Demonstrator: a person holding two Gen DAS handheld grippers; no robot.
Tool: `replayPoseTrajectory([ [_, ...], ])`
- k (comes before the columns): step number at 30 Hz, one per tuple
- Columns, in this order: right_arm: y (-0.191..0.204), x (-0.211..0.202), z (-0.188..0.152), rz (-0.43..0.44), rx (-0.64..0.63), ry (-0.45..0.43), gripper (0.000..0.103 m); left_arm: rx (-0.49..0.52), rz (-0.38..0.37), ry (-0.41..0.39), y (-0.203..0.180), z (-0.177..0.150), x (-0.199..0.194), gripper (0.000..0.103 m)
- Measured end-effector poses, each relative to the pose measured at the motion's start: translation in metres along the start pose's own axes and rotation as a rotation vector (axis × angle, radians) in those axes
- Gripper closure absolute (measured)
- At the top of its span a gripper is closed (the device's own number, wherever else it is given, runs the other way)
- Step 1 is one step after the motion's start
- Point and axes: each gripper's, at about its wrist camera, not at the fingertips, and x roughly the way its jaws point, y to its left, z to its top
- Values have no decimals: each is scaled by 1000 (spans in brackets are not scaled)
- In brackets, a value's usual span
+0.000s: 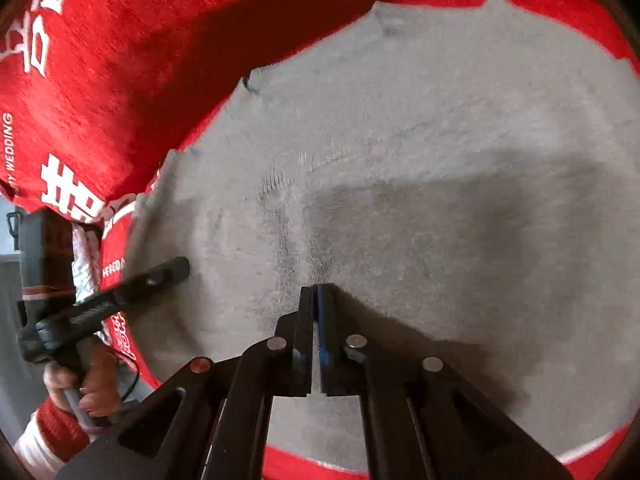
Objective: Fold small clothes
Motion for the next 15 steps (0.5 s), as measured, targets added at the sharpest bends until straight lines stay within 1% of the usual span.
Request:
replayPoseTrajectory([
  [1, -1, 0, 1, 5, 8, 1, 103, -16, -18, -2, 2, 0, -3, 86],
  [2, -4, -2, 2, 18, 16, 3, 103, -34, -41, -6, 4, 0, -6, 86],
  [4, -13, -4, 0, 57, 29, 10, 103, -70, -127, -30, 1, 0, -20, 87],
  [6, -22, -8, -1, 99, 44, 22, 103, -51, -153, -54, -11, -1, -33, 87],
  [10, -42, -26, -4, 154, 70, 21, 101, 25, -197, -103, -60, 6, -57, 87],
  [12, -50, -36, -9, 179, 84, 6, 99, 69, -218, -119, -93, 12, -63, 87],
  [15, -79, -63, -14, 236, 129, -25, 98, 134, -241, -129, -141, 18, -65, 87],
])
